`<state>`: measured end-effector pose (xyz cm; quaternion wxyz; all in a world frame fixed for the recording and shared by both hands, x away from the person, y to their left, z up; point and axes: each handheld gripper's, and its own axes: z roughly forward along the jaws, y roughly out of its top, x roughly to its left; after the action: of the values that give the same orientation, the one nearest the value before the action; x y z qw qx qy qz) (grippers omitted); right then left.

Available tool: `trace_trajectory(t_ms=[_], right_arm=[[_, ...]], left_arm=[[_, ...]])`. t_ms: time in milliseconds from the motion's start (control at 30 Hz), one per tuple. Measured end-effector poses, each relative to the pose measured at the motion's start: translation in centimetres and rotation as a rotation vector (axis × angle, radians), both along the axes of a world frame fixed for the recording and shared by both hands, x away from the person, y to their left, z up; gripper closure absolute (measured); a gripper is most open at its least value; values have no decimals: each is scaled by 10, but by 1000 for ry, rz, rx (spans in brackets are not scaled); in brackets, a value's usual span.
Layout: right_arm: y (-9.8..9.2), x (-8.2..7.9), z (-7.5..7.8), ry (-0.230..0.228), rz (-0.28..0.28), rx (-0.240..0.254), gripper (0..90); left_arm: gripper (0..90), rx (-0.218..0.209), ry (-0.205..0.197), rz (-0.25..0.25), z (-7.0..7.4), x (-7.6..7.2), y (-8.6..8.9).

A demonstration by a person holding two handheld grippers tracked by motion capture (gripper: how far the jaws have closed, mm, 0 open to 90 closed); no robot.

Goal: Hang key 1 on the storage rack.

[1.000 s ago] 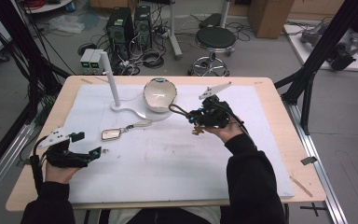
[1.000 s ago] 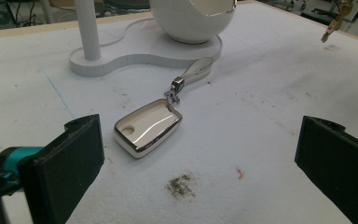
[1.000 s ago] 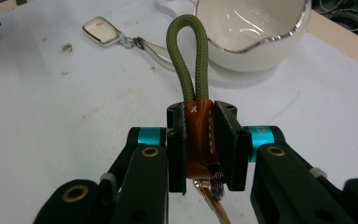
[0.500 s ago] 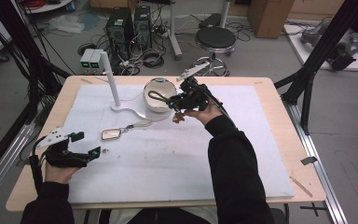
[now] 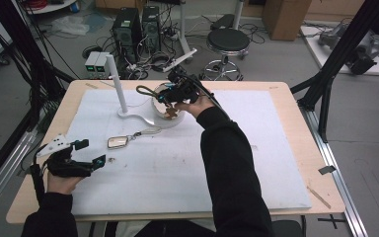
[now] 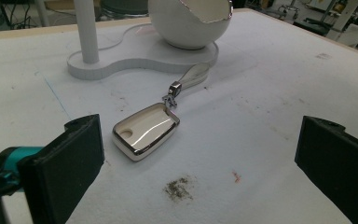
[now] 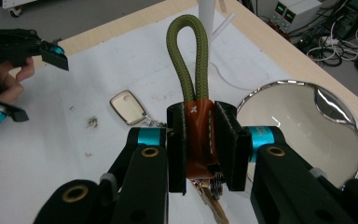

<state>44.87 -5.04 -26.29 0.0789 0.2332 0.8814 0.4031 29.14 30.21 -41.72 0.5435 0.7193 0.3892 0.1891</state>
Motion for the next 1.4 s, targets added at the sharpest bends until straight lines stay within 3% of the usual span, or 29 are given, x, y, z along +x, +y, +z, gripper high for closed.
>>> trace_trajectory(t_ms=[467,633,1000,1167,1400], right_arm=[[32,27,19,26,17,1,753],[52,33,29,35,18,-26,752],[83,39,38,11,54,-52,753],[94,38,37,7,62,-62,752],[103,47,24,6,48,-78,752]], left_arm=[[17,-4,-1,-6,-1,1,1],[17,-12,-1,-6,-1,1,1],[17,-17,-1,-14,0,0,1],[17,-18,4,-12,-1,1,2],[17,-18,2,-6,-1,1,3]])
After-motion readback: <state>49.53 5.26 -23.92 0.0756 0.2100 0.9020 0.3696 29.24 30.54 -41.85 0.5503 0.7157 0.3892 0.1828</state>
